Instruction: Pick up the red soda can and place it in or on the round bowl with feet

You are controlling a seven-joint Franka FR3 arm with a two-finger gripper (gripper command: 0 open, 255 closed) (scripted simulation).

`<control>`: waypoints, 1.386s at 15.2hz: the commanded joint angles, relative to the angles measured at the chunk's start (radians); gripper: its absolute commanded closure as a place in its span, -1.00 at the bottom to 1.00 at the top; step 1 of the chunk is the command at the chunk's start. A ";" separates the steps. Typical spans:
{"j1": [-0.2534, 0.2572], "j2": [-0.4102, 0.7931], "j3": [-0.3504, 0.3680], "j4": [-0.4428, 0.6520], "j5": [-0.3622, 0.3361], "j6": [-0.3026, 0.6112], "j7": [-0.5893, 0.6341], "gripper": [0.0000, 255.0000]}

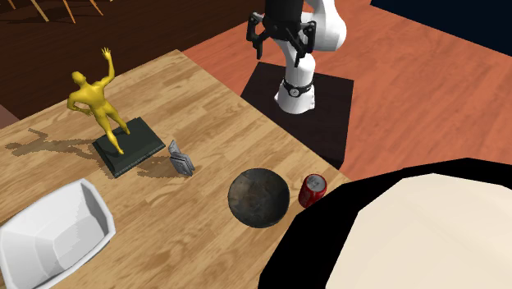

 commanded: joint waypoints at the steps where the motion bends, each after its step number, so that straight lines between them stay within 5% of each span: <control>1: 0.000 0.000 0.000 0.000 0.000 0.000 0.000 -1.00; 11: 0.057 0.216 0.097 -0.100 0.081 0.321 0.121 -1.00; 21: 0.101 0.551 0.191 -0.057 0.115 0.624 0.236 -1.00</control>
